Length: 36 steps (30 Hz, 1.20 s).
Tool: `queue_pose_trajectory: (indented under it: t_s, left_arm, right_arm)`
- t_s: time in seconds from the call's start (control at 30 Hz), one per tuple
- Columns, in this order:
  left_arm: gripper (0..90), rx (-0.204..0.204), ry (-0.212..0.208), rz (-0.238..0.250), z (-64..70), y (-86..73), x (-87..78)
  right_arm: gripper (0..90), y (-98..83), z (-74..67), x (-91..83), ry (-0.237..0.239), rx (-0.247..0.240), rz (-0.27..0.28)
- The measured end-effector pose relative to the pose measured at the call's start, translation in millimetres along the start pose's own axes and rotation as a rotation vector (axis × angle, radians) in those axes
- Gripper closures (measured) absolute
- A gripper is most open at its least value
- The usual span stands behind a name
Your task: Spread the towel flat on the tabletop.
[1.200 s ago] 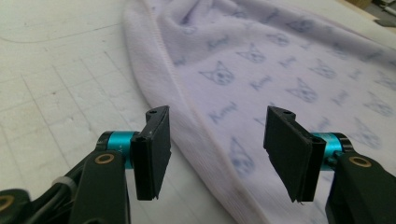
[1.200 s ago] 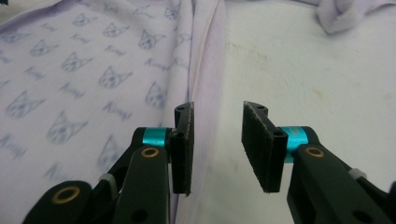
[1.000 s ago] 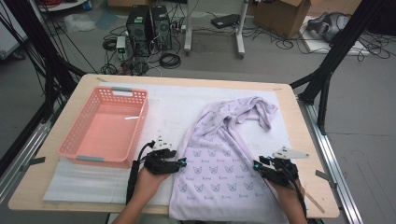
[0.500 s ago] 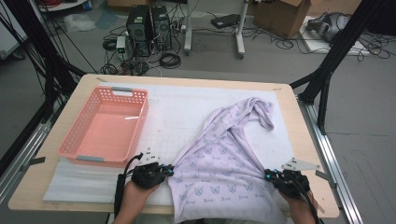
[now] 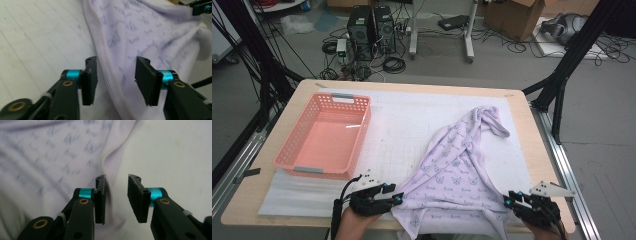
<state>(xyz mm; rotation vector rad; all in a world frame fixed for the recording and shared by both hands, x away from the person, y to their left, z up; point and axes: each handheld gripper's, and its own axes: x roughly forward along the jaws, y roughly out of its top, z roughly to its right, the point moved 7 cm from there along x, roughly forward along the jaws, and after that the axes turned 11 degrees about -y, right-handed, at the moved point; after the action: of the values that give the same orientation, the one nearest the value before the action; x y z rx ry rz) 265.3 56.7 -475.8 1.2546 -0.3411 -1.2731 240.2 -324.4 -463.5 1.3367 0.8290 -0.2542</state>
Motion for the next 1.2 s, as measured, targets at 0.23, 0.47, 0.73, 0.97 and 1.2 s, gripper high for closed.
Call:
queue_pose_trajectory:
  t_s: [0.23, 0.47, 0.73, 0.97, 1.2]
  left_arm:
    - [47.0, 0.007, 0.025, 0.015, -30.6, 35.7, 34.6]
    - [46.7, 0.0, 0.079, 0.039, -56.2, 59.7, 55.3]
    - [49.3, -0.011, 0.091, 0.023, -68.0, 74.3, 71.6]
    - [50.3, -0.017, 0.114, 0.019, -85.1, 88.5, 89.7]
    - [49.8, -0.025, 0.132, -0.006, -103.7, 108.5, 122.8]
  right_arm:
    - [61.6, 58.0, 12.7, 66.3, -0.007, 0.032, 0.054]
    - [71.3, 84.9, 10.4, 128.1, -0.002, 0.029, -0.025]
    - [86.1, 67.1, 40.6, 101.6, -0.102, -0.11, -0.08]
    - [84.7, 33.4, 75.3, 53.3, -0.167, -0.062, -0.082]
    - [66.0, 44.7, 62.6, 55.8, -0.164, -0.062, -0.012]
